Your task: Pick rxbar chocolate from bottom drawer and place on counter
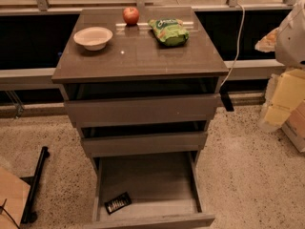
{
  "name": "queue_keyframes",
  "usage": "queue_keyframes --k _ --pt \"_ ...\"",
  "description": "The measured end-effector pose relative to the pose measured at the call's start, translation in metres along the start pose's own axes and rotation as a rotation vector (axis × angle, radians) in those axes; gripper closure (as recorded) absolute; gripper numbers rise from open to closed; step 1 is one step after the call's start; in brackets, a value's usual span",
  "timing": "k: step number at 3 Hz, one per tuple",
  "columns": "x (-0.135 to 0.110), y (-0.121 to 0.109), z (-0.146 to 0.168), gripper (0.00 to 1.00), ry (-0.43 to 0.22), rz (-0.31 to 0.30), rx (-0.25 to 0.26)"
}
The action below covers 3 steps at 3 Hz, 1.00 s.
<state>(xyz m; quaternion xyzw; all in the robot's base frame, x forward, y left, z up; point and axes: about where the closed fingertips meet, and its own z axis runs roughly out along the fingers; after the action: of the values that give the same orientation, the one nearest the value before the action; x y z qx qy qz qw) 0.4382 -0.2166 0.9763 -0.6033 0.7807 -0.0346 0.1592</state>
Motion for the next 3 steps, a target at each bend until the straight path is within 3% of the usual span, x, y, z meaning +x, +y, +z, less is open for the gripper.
queue_keyframes --k 1,2,3 --pt "0.0 0.0 0.0 0.0 0.0 0.0 0.0" --pt "-0.005 -0.001 0.013 0.0 -0.054 0.001 0.005" --pt "-0.015 -0.009 0.04 0.0 -0.169 -0.006 -0.005"
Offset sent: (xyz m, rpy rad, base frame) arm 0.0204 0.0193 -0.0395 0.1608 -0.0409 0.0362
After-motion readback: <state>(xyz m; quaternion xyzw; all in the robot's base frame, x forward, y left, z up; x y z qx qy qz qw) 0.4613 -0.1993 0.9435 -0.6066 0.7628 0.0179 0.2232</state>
